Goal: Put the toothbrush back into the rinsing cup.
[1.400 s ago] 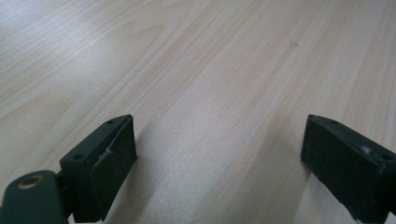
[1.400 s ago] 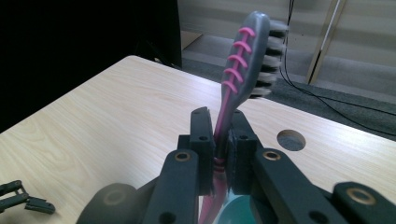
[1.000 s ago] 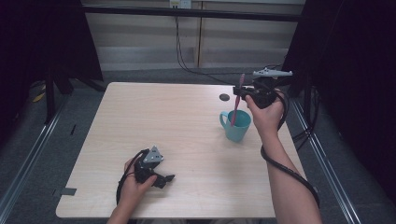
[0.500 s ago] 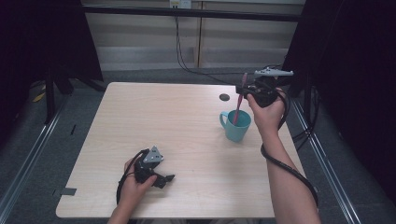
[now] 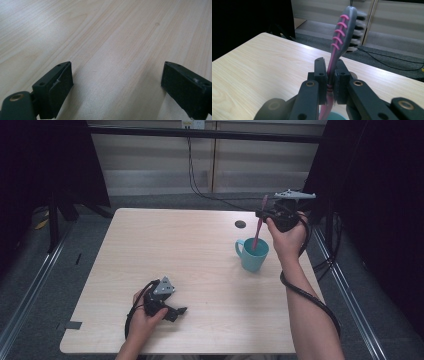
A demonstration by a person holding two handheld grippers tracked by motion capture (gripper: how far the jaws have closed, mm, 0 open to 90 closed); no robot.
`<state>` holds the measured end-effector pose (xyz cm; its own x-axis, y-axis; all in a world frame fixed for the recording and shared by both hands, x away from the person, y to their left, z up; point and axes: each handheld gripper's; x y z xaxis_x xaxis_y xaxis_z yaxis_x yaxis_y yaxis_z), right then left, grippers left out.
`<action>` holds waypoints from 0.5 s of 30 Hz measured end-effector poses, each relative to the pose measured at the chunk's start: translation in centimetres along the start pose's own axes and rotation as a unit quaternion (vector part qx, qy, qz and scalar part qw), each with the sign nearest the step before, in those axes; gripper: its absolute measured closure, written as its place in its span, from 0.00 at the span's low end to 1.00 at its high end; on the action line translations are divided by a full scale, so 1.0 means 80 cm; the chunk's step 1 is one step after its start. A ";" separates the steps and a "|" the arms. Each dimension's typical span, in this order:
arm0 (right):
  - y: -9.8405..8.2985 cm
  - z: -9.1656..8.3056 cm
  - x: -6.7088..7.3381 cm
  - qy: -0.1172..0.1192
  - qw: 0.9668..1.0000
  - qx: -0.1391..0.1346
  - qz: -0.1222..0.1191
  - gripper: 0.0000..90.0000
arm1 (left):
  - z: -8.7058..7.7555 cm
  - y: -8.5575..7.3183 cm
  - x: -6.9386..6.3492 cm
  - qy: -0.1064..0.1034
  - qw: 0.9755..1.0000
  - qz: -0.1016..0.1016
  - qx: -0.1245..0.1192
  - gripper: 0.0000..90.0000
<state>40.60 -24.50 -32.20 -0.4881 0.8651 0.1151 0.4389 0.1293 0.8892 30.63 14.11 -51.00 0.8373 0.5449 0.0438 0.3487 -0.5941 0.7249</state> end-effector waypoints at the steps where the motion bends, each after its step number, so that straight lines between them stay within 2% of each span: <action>1: 0.000 0.000 -0.001 -0.003 1.000 0.001 0.000 0.93 | 0.000 0.000 0.000 0.000 1.000 0.000 0.000 0.11; 15: -0.013 0.005 -0.011 -0.015 1.000 0.006 0.006 0.93 | 0.000 0.000 0.000 0.002 1.000 -0.001 -0.002 0.11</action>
<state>40.89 -25.17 -33.43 -0.4596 0.8811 0.1115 0.4532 0.1247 0.8826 30.60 14.08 -51.03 0.8349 0.5487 0.0446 0.3490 -0.5903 0.7279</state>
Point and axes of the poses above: each handheld gripper's, and its own axes: z roughly forward along the jaws, y roughly out of its top, x roughly to its left, and after that the axes turned 6 degrees about y, right-handed
